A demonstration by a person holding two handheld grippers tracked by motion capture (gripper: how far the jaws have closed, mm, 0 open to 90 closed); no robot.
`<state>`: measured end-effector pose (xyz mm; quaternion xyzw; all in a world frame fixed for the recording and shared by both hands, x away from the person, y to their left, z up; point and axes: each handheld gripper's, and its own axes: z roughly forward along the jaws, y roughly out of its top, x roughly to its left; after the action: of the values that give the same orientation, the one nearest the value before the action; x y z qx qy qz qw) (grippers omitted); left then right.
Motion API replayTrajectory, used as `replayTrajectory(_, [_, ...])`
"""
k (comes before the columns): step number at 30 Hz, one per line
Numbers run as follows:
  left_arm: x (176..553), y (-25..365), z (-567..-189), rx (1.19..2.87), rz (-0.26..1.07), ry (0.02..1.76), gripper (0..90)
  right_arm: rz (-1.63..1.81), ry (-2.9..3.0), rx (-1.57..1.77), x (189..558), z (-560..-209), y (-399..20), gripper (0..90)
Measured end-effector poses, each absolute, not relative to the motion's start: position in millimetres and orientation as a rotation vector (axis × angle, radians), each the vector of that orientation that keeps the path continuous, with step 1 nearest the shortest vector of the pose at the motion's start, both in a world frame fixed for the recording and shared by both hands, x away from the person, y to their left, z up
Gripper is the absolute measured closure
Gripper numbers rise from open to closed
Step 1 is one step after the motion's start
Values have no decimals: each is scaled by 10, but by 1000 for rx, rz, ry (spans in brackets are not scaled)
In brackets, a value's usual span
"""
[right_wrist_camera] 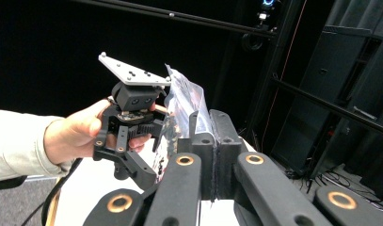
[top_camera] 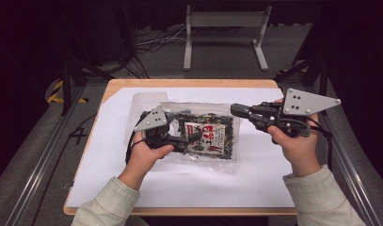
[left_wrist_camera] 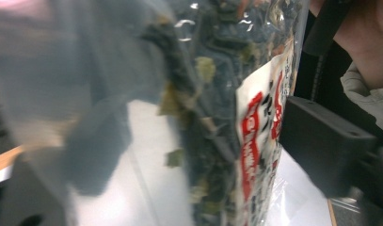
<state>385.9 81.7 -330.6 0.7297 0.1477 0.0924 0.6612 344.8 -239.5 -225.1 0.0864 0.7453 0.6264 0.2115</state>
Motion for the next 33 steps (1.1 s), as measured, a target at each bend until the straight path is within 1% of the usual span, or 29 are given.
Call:
replayTrajectory(2, [3859,829,-3304,1643,190,316,287,1750,2059,249,3448,-2262,-2407,900])
replayTrajectory(5, [3853,831,-3302,1638,187,296,417,1757,2049,257,3451,-2265,-2421,900])
replayTrajectory(6, [3852,834,-3300,1639,191,290,417,1757,2049,257,3451,-2265,-2421,900])
replayTrajectory(7, [3846,838,-3298,1641,166,273,505,1758,2046,262,3453,-2272,-2428,900])
replayTrajectory(8, [3846,838,-3298,1641,166,273,536,1758,2046,262,3453,-2272,-2428,900])
replayTrajectory(15, [3807,848,-3264,1660,156,251,595,1763,2038,284,3471,-2306,-2460,900])
replayTrajectory(20, [3795,857,-3258,1666,149,252,616,1749,2038,286,3479,-2314,-2464,899])
replayTrajectory(23, [3786,865,-3251,1671,125,240,662,1741,2038,295,3493,-2325,-2471,896])
replayTrajectory(25, [3771,862,-3242,1682,121,220,673,1740,2038,302,3504,-2332,-2483,892])
replayTrajectory(27, [3755,861,-3230,1684,97,189,711,1733,2031,309,3504,-2335,-2502,885])
replayTrajectory(30, [3749,864,-3216,1689,94,183,714,1738,2030,309,3506,-2335,-2514,878])
replayTrajectory(32, [3746,869,-3208,1692,99,179,716,1742,2030,313,3507,-2336,-2525,845])
replayTrajectory(33, [3742,872,-3204,1692,99,182,716,1742,2030,313,3507,-2336,-2525,845])
